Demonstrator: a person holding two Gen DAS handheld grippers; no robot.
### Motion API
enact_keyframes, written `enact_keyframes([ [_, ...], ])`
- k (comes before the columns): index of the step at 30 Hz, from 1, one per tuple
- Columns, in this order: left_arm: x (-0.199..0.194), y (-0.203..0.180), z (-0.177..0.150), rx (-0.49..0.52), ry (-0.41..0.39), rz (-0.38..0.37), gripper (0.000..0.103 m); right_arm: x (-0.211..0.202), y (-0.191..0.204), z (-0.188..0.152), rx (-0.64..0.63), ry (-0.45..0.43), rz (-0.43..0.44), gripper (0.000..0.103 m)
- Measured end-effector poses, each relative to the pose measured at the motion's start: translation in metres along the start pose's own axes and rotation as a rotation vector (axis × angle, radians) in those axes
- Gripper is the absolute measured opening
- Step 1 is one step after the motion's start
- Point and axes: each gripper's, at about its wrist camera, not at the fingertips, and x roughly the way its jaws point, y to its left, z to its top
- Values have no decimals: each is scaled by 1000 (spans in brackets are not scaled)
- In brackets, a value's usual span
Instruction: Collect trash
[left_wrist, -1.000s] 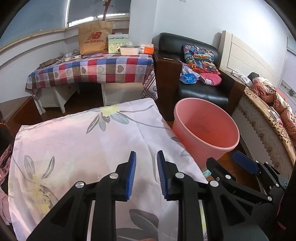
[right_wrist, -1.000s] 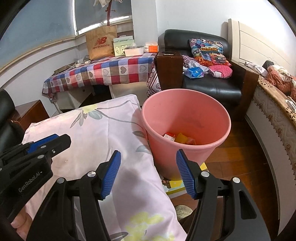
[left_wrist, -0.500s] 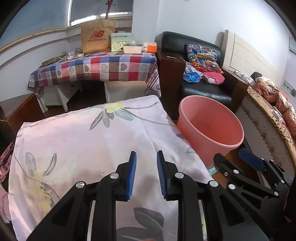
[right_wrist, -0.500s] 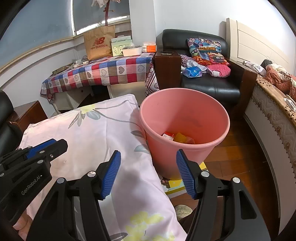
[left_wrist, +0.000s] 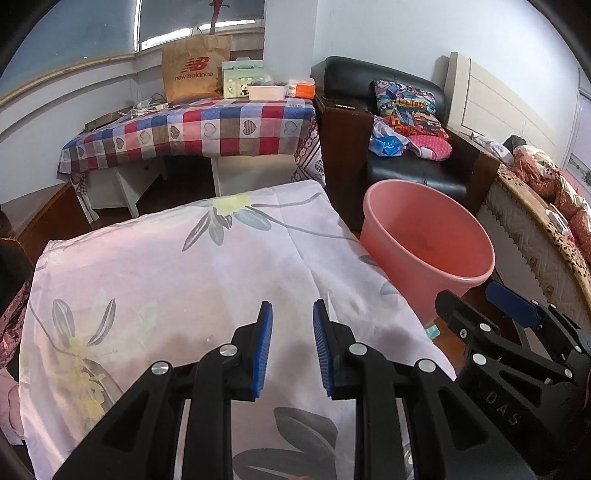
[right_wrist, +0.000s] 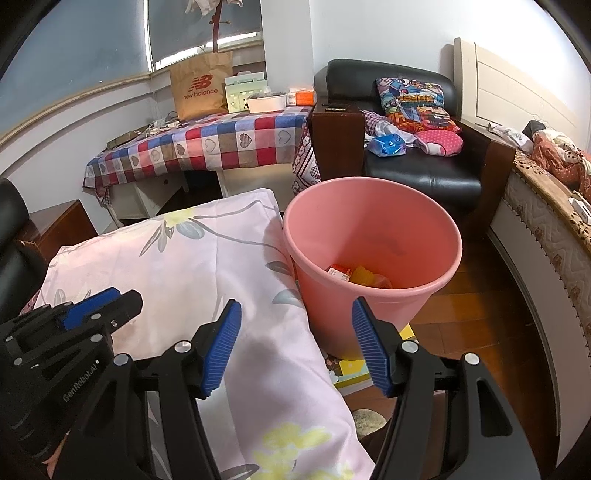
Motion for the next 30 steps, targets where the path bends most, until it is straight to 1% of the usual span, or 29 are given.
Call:
enact_keyframes([
  [21,4,-2,0,2,10,11,22,1,-1,0,-5,4,13,63],
  [30,6,1,1,-10,16,36,22,2,2,1,-14,-1,32,63],
])
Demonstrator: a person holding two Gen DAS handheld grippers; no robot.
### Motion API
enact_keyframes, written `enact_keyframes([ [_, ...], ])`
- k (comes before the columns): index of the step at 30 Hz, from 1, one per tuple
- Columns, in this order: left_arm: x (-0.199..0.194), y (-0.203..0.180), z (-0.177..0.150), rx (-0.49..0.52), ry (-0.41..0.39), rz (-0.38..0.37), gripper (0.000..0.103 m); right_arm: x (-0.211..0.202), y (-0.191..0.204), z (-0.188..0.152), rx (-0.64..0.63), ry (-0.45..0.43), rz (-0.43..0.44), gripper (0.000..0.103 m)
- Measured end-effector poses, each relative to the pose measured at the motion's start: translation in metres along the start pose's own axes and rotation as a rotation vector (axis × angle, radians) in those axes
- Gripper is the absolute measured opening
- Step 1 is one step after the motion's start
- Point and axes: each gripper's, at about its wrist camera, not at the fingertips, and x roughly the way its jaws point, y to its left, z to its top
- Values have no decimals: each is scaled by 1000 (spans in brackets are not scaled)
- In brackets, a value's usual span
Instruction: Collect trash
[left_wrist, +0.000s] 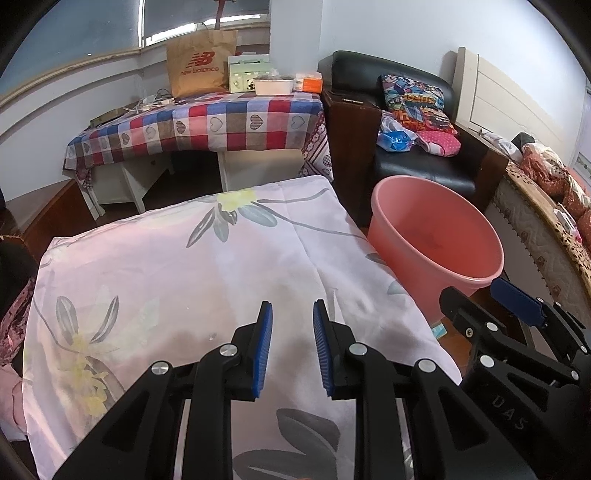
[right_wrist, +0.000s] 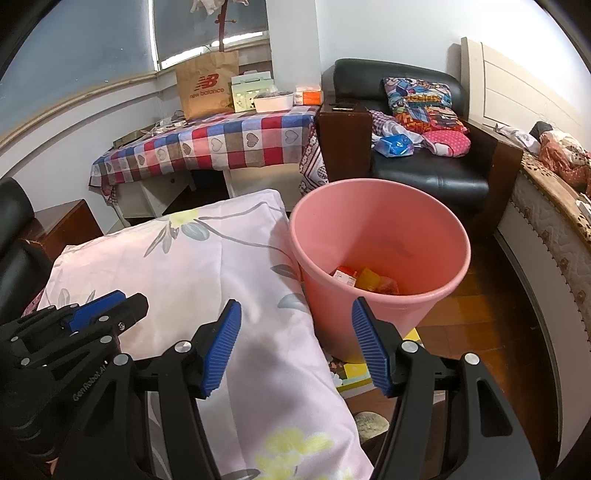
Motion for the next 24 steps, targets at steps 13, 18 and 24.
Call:
enact_keyframes([
  [13,-2,27,1,-65,8,72,22,13,28,11,-53,16,83,62],
  [18,-1,37,0,-93,16,96,22,16,37,14,-72,19,101,62],
  [24,2,41,-1,-104,22,104,22,22,40,14,-75,29,107,62],
])
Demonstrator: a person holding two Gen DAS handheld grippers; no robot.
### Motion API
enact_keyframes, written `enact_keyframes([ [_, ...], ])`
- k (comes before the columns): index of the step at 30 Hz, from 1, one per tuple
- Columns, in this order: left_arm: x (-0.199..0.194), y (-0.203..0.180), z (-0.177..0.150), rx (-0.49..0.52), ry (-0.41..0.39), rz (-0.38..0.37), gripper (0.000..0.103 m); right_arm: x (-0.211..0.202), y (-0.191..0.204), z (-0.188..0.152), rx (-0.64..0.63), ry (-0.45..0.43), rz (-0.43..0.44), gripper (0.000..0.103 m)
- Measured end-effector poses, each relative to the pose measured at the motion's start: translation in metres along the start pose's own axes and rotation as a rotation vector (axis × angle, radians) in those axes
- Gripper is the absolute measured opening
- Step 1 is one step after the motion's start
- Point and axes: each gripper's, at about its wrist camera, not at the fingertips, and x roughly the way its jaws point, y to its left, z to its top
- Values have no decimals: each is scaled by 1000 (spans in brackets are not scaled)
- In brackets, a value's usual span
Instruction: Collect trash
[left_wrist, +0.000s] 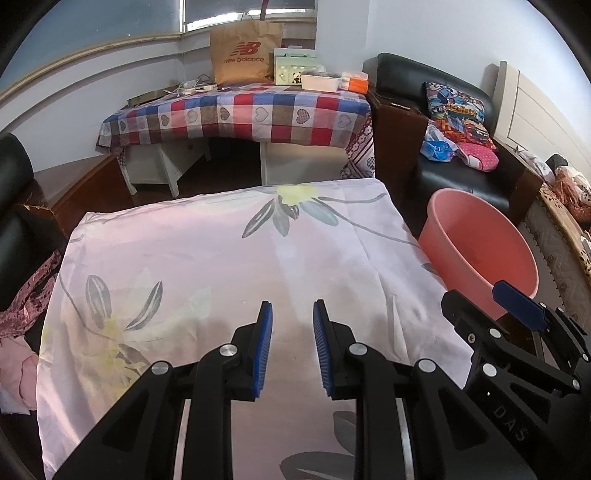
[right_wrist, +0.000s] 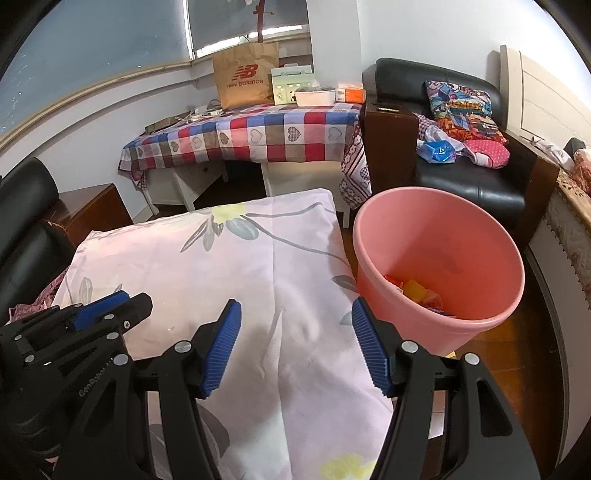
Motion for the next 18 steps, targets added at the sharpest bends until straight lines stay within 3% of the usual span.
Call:
enact_keyframes([
  [18,10,-3,-1,5,26,-8,22,5,-6,-3,11,15,-5,62],
])
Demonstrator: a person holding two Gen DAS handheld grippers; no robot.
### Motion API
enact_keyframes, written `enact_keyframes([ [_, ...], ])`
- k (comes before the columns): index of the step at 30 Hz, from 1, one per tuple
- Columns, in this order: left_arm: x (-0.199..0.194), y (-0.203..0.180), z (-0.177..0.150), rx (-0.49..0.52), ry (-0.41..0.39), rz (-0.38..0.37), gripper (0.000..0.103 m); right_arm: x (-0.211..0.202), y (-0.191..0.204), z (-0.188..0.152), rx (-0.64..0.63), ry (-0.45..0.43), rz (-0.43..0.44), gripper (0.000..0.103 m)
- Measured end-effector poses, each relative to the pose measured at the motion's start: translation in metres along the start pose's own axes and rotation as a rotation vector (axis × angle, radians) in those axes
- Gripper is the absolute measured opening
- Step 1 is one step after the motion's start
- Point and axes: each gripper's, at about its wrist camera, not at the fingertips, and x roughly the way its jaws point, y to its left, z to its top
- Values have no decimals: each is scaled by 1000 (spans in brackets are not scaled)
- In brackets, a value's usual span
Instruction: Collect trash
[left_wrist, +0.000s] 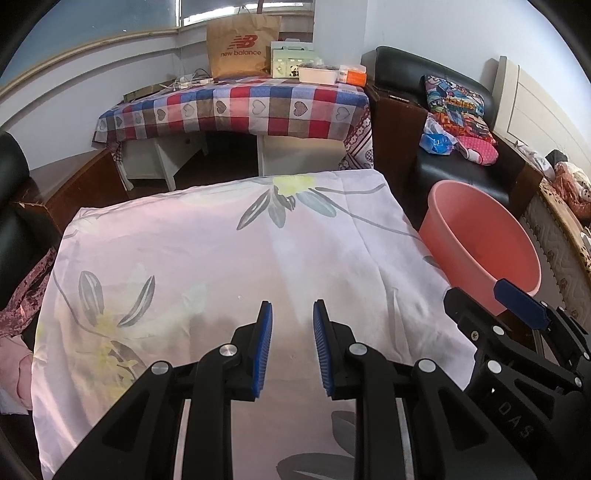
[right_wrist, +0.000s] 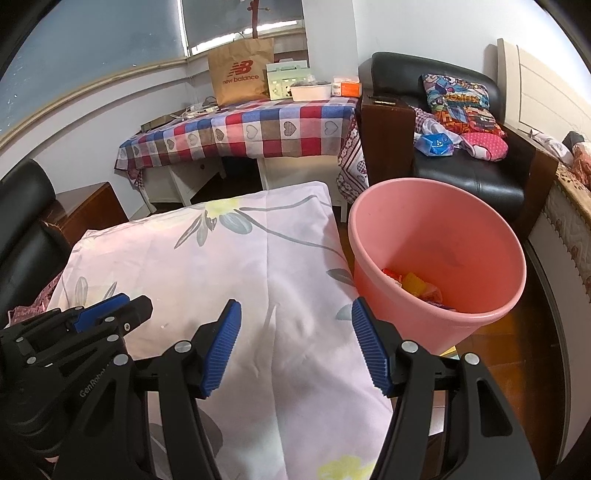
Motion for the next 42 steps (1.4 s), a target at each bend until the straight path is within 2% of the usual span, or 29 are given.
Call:
enact_keyframes([
  [42,3,-4,-5,-5,6,5,22,1,-1,-1,0,2,1,62],
])
